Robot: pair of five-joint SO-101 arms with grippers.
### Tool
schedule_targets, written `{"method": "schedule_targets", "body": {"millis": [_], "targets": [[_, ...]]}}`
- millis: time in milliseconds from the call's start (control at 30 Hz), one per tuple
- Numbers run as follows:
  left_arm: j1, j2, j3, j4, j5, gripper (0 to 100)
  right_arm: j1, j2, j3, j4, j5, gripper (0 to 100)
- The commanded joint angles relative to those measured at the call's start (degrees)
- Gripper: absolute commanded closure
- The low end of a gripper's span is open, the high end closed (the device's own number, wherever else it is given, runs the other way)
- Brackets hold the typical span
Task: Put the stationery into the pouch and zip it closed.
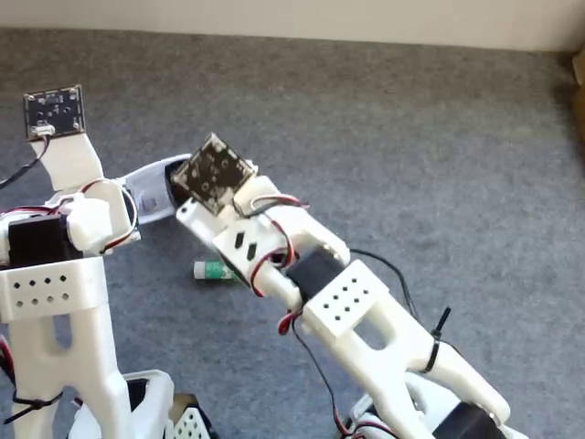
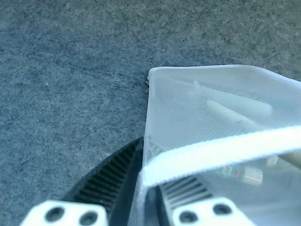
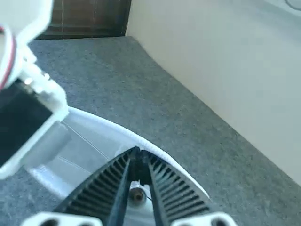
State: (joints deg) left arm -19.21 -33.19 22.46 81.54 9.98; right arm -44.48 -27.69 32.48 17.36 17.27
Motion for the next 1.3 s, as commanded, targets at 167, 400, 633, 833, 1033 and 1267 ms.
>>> {"method": "schedule_targets", "body": {"millis": [167, 400, 633, 833, 1033, 1267], "targets": [[0.1, 0.0, 1.0, -0.6, 0.1, 99, 7.4, 0.6, -3.5, 2.1, 0.5, 99.3], [0.1, 0.0, 1.0, -0.6, 0.1, 99, 5.2, -8.7, -7.1, 16.0, 0.6, 99.3], [0.1, 0.0, 1.0, -0.6, 0.1, 99, 5.3, -14.0, -13.1, 24.4, 0.8, 99.3], [-0.1, 0.0, 1.0, -0.5, 0.1, 99, 5.1, -13.9, -20.6, 32.6, 0.9, 99.2], [-2.9, 0.0, 0.7, -0.6, 0.4, 99, 5.1, -13.9, -29.6, 41.5, 0.9, 99.1], [-4.3, 0.0, -0.7, -0.3, 0.5, 99, 5.1, -13.6, -31.4, 42.9, 1.0, 99.0]]}}
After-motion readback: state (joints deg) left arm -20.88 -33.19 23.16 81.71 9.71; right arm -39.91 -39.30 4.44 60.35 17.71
